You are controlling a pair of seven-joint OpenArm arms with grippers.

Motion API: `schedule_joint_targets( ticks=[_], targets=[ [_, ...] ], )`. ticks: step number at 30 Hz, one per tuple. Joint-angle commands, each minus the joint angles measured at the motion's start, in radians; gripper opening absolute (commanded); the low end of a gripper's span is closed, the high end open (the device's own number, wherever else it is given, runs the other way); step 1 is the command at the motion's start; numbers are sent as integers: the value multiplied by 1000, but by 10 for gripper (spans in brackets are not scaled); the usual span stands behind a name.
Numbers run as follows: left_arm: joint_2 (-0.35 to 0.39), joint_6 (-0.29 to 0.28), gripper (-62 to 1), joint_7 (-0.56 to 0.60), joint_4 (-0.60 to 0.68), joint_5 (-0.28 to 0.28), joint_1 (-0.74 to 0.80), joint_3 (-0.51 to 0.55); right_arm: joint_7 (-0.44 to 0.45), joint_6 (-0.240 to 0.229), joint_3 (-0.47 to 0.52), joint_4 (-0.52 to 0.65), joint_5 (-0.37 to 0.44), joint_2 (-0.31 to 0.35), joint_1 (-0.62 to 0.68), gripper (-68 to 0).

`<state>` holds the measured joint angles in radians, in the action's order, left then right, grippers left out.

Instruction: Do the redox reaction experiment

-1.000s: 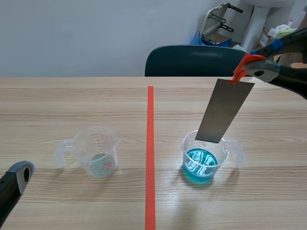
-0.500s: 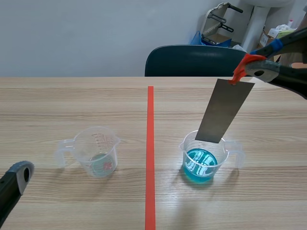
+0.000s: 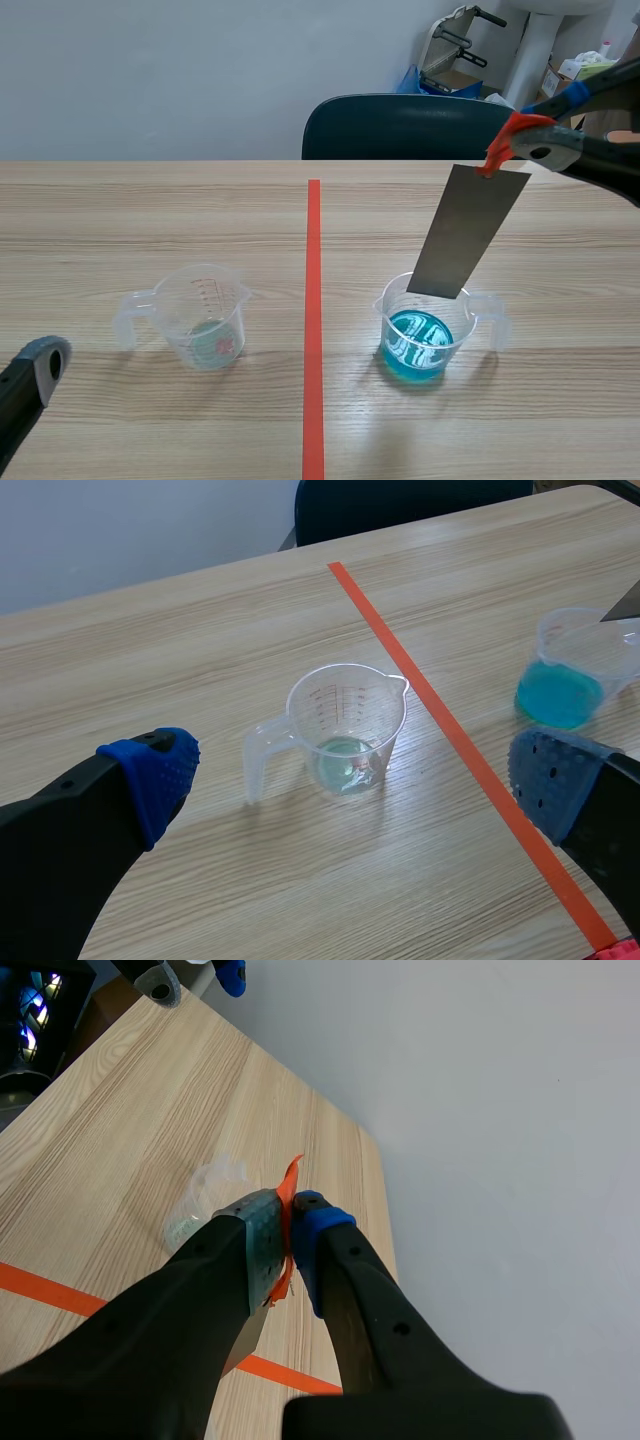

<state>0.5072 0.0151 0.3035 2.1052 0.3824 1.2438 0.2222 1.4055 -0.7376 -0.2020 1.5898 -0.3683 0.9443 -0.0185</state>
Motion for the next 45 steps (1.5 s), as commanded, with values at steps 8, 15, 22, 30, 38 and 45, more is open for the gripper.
schedule_joint_targets(
  ticks=[8, 15, 22, 30, 38, 45],
  targets=[
    [3, -2, 14, 10, 15, -3, 0, -6, -20, -8, 18, 8, 8, -30, -15, -667],
    [3, -2, 14, 10, 15, -3, 0, -6, -37, -8, -5, 8, -13, -88, -58, -667],
    [3, -2, 14, 11, 15, -5, 0, -6, -89, -8, -111, 8, -22, -136, -153, -667],
    [3, -2, 14, 10, 15, -5, 0, -6, -178, -8, -240, 8, -21, -227, -274, -667],
    [3, -2, 14, 10, 15, -5, 0, -6, -296, -8, -378, 7, -21, -344, -393, -667],
    [3, -2, 14, 10, 15, -5, 0, -6, -404, -8, -478, 6, -21, -451, -462, -667]
  ],
)
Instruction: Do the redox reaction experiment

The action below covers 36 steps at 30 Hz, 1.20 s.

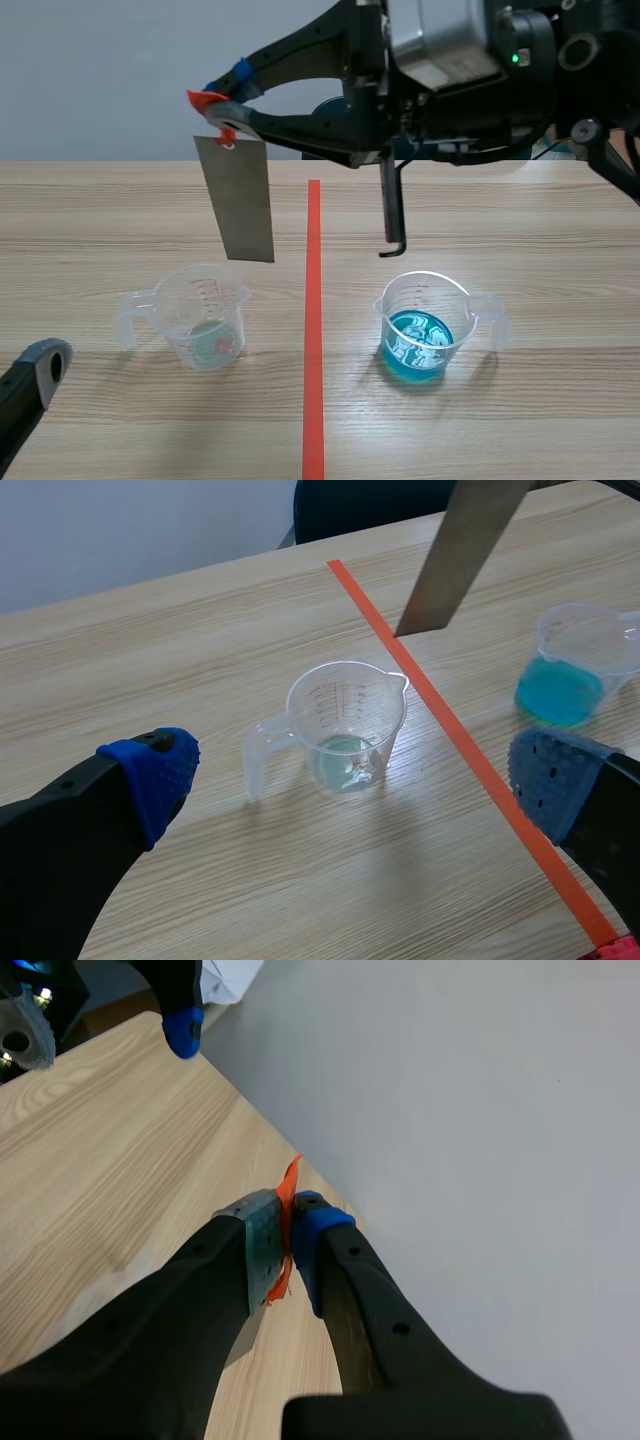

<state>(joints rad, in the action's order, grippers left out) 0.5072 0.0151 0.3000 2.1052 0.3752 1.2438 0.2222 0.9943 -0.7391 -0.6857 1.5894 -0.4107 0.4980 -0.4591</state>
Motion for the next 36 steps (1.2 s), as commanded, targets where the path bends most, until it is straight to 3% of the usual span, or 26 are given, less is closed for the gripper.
schedule_joint_targets(
  ticks=[1, 15, 36],
  targets=[
    [3, -2, 14, 14, 15, 2, 0, -6, -12, -6, -6, 6, 22, -19, -28, -667],
    [3, -2, 14, 14, 15, 2, 0, -6, -197, -6, -133, 5, 22, -173, -57, -667],
    [3, -2, 14, 14, 15, 2, 0, -6, -233, -6, -146, 5, 49, -180, -56, -667]
  ],
)
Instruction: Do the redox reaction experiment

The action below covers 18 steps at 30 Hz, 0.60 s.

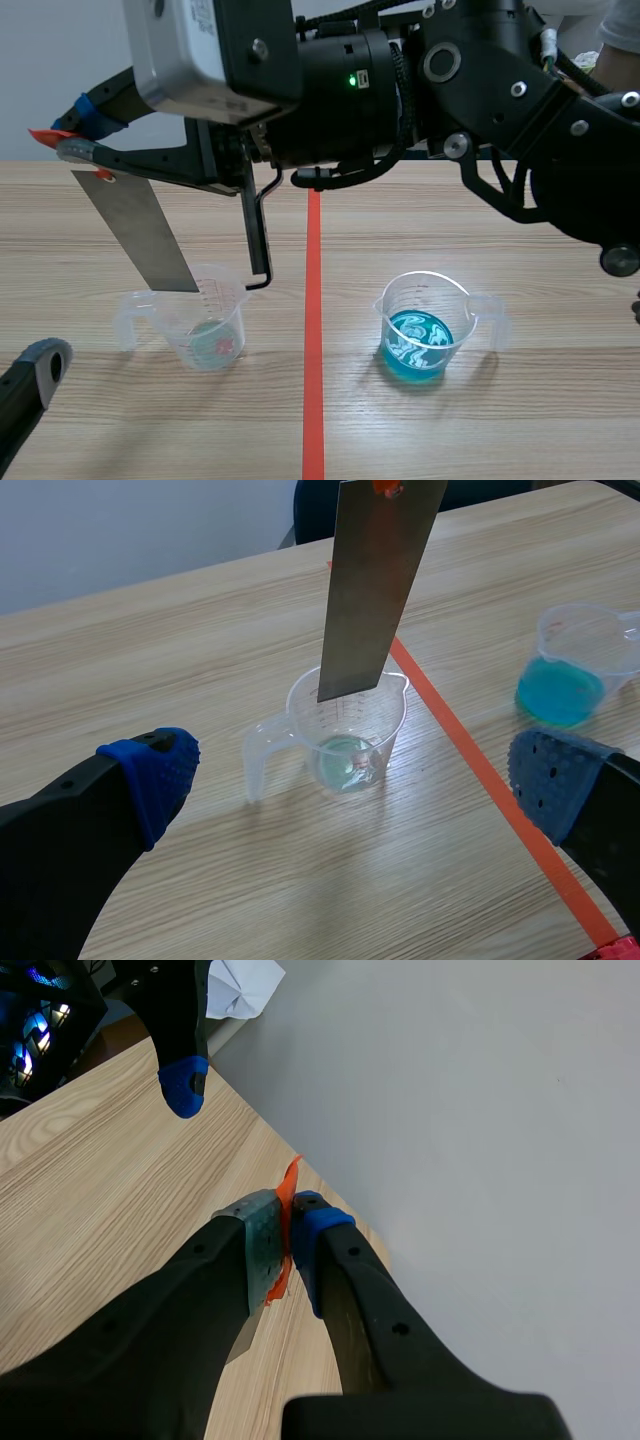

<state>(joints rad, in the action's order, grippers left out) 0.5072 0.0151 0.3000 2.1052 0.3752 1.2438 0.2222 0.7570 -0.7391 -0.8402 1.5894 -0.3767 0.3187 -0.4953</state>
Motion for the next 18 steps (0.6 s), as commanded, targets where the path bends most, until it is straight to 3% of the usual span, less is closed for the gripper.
schedule_joint_targets(
  ticks=[1, 18],
  targets=[
    [3, -2, 14, 14, 15, 2, 0, -6, 4, -6, 8, 5, 15, 0, -20, -667],
    [3, -2, 14, 14, 15, 2, 0, -6, -4, -6, 8, 5, 15, 0, -20, -667]
  ],
)
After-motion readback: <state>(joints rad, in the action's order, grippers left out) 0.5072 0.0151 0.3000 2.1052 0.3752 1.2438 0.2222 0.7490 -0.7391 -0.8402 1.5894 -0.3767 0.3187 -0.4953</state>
